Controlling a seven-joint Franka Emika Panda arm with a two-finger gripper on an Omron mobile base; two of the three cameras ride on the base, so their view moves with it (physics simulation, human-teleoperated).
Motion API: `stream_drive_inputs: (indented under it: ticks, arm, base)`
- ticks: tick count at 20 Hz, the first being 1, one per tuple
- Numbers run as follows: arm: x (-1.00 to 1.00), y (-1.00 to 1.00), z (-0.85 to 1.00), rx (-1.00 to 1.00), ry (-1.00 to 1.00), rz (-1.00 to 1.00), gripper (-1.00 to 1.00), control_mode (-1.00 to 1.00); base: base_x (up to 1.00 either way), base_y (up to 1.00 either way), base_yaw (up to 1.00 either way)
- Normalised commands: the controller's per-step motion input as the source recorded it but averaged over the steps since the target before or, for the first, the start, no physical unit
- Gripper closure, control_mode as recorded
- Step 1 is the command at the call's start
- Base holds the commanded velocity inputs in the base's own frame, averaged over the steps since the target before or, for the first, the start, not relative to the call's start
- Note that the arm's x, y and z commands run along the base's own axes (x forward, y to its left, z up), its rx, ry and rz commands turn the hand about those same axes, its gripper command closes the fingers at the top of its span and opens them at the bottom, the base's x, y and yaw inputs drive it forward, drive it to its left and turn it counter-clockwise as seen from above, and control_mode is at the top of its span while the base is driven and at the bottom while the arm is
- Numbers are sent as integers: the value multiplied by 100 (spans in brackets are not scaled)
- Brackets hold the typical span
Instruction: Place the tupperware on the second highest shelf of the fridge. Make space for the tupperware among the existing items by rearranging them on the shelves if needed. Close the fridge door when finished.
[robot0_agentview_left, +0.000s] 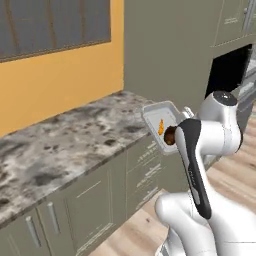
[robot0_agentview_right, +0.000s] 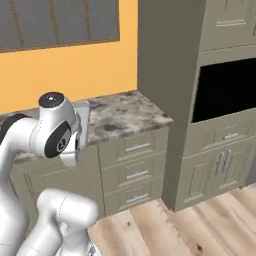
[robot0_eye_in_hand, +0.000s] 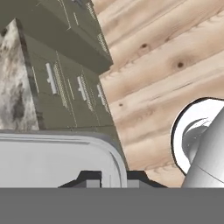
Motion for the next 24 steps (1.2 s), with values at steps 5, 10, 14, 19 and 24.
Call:
stream_drive_inputs:
  ticks: [5,10,14,19,24]
  arm:
    - [0,0,0,0,0,0,100,100]
    - [0,0,0,0,0,0,100,100]
    - [0,0,0,0,0,0,100,100]
    - [0,0,0,0,0,0,100,100]
    - [0,0,0,0,0,0,100,100]
  base:
    - [11,-55,-67]
    - [10,-61,-56]
    - [0,-79,-31]
    - [22,-46,-16]
    - [41,-21,-6]
